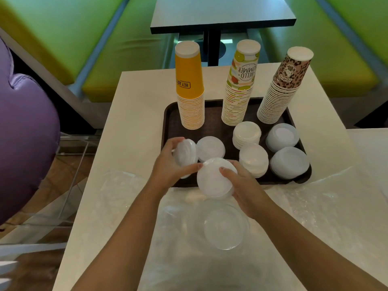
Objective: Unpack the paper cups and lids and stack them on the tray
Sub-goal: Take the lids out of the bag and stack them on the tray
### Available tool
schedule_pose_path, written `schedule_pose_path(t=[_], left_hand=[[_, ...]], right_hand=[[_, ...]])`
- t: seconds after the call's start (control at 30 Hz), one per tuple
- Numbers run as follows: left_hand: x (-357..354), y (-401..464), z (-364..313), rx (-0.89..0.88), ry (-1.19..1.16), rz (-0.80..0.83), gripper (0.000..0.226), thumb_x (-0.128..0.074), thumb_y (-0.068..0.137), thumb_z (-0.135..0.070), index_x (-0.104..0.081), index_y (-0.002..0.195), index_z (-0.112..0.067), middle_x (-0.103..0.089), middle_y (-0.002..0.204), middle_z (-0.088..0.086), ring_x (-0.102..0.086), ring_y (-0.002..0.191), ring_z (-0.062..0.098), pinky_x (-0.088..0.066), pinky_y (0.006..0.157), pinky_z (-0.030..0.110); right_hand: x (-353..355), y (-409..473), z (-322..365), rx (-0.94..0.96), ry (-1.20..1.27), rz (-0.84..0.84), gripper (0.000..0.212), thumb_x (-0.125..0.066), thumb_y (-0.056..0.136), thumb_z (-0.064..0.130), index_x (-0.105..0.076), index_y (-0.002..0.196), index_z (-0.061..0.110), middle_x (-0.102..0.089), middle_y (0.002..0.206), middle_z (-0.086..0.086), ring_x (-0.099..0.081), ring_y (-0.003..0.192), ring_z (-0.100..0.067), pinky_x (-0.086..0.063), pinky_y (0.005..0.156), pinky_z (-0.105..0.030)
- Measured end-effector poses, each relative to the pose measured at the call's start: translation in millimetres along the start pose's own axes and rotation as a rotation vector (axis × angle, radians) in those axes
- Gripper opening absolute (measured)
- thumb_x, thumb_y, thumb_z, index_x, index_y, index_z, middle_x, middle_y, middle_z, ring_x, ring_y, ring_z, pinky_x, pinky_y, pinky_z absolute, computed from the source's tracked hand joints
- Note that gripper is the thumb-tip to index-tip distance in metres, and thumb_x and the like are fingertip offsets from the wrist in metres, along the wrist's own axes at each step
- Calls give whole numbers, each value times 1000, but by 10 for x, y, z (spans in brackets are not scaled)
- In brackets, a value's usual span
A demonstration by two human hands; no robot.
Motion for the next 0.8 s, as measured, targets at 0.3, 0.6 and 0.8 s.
schedule_pose_path(t=[0.3, 0.6, 0.8], left_hand=[[-223, 452, 287, -20, 549, 48, 97, -88, 61, -34, -34, 140, -22, -33, 145, 7, -33, 130, 29, -37, 104, 42], [-292, 523, 409, -15, 710, 38, 95, -84, 63, -44, -32, 140, -23, -36, 143, 10, -40, 127, 31, -39, 105, 43], [-342, 449, 450, 55, 743, 57, 96, -80, 65, -54, -29, 141, -26, -30, 146, 7, -31, 132, 30, -37, 106, 45]], right_hand=[[241, 1, 349, 268, -189, -236, 28, -55, 94, 20, -45, 119, 28, -50, 107, 10, -50, 100, -14, -49, 78, -25], [139, 322, 986, 370, -545, -167, 35, -44, 94, 2, -52, 122, 21, -53, 114, 4, -49, 104, -13, -43, 80, -22], [-54, 899, 1042, 279, -870, -80, 36, -38, 98, 8, -50, 129, 21, -53, 125, -4, -53, 98, -19, -46, 77, -33]])
Point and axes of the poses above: each hand's wrist, its own y-axis towards the middle knuckle, its own x-axis out of the back of the hand, z = x × y, the point moved 8 cm from there along y, towards the middle knuckle
